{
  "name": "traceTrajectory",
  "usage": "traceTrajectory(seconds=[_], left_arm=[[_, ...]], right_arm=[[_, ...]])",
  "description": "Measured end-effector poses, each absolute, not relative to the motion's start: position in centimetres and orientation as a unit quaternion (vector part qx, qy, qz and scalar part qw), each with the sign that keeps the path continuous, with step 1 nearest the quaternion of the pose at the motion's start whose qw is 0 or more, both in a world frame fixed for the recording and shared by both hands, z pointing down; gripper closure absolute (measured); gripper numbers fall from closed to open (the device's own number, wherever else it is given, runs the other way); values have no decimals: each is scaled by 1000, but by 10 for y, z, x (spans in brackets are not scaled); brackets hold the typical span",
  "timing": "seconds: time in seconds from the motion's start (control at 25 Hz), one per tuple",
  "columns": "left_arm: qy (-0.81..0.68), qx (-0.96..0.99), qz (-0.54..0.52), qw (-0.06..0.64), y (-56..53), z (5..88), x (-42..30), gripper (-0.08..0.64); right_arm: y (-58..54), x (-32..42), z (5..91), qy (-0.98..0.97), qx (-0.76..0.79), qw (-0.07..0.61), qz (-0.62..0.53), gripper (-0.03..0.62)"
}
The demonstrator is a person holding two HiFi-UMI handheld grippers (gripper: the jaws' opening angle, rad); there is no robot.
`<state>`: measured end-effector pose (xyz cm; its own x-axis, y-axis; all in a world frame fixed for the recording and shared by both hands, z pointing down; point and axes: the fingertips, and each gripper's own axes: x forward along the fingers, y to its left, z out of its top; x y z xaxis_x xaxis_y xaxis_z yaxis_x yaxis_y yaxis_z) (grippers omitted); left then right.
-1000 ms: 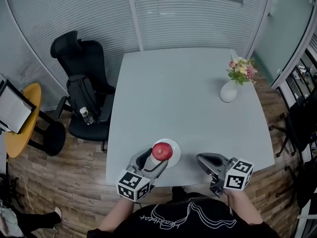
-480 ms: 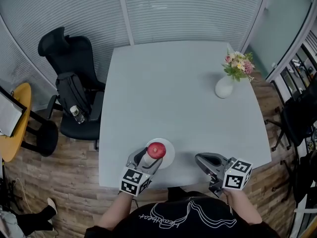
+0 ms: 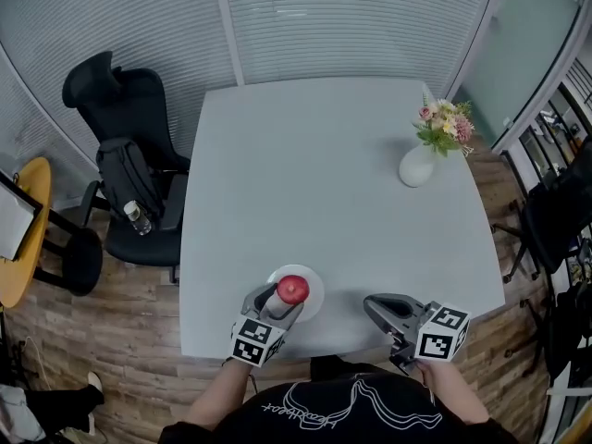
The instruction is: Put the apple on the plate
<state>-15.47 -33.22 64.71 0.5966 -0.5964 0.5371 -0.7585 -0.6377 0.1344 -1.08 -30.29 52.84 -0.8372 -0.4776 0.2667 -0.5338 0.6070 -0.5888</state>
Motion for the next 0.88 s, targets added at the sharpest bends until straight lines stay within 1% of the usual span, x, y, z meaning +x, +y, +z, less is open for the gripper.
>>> traceTrajectory(seconds=[0.52, 0.88], left_arm=[[-383, 875, 240, 173, -332, 668, -151, 259], [-369, 881, 264, 135, -329, 671, -146, 259]], right_arm=[[-302, -16, 539, -892, 279, 53, 351, 584], [-303, -22, 546, -891, 273, 58, 358, 584]])
